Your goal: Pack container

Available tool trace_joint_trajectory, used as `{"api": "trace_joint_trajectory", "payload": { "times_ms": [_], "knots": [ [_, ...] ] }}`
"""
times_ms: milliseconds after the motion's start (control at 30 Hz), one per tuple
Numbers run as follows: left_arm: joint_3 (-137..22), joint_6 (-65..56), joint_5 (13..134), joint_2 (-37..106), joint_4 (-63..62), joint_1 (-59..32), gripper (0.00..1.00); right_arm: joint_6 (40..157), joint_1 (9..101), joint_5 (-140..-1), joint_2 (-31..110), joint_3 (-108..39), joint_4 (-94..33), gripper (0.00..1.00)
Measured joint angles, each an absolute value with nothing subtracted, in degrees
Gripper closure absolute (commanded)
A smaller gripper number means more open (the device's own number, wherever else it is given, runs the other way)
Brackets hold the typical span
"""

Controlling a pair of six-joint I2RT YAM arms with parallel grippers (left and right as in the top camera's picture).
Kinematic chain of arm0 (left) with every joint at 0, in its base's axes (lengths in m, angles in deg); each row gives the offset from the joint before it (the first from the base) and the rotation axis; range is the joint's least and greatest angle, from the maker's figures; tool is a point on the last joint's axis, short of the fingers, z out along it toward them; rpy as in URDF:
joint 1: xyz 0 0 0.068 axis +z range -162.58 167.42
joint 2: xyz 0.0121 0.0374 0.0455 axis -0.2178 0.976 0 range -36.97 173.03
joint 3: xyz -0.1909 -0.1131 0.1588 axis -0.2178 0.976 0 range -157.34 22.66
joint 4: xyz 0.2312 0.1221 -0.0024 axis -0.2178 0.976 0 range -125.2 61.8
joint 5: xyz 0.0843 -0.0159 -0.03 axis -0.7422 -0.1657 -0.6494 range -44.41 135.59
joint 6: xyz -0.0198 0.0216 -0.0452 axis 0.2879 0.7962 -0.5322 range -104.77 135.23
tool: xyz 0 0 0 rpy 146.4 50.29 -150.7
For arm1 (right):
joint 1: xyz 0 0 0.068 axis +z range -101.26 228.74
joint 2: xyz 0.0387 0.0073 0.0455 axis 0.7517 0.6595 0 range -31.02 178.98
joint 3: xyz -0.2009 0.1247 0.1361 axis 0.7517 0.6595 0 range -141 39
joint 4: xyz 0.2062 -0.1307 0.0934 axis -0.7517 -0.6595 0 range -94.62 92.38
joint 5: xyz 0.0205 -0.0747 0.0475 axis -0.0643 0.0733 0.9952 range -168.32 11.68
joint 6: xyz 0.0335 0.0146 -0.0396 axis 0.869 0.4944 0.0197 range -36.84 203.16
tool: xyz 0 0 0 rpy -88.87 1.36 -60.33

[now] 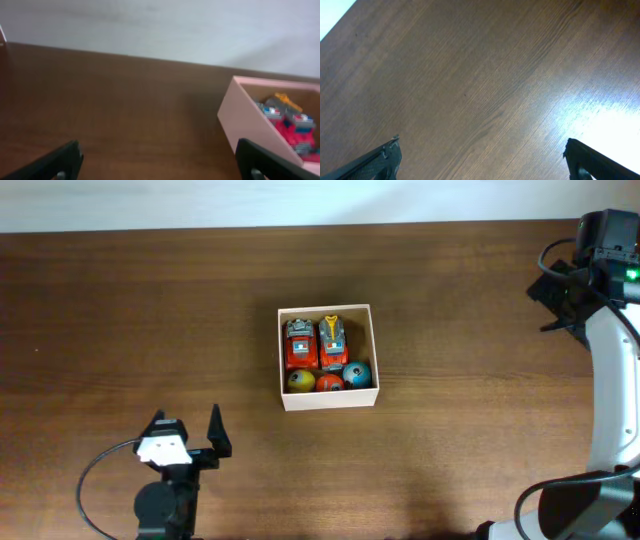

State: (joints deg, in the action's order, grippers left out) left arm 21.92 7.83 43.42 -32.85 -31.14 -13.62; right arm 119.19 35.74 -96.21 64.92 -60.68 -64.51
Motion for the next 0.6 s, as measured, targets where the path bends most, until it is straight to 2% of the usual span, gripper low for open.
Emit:
{"api": "trace_joint_trajectory", "payload": {
  "times_ms": [233, 600],
  "knots": [
    [22.0, 14.1, 44.5, -35.1, -30.7, -13.6, 0.01, 119.2, 35.7, -96.2, 64.9, -60.7, -64.5, 0.01],
    [22.0, 15.7, 44.8, -35.1, -30.7, -13.6, 0.01, 119.2, 35.7, -96.2, 64.9, -60.7, -64.5, 0.01]
  ]
}}
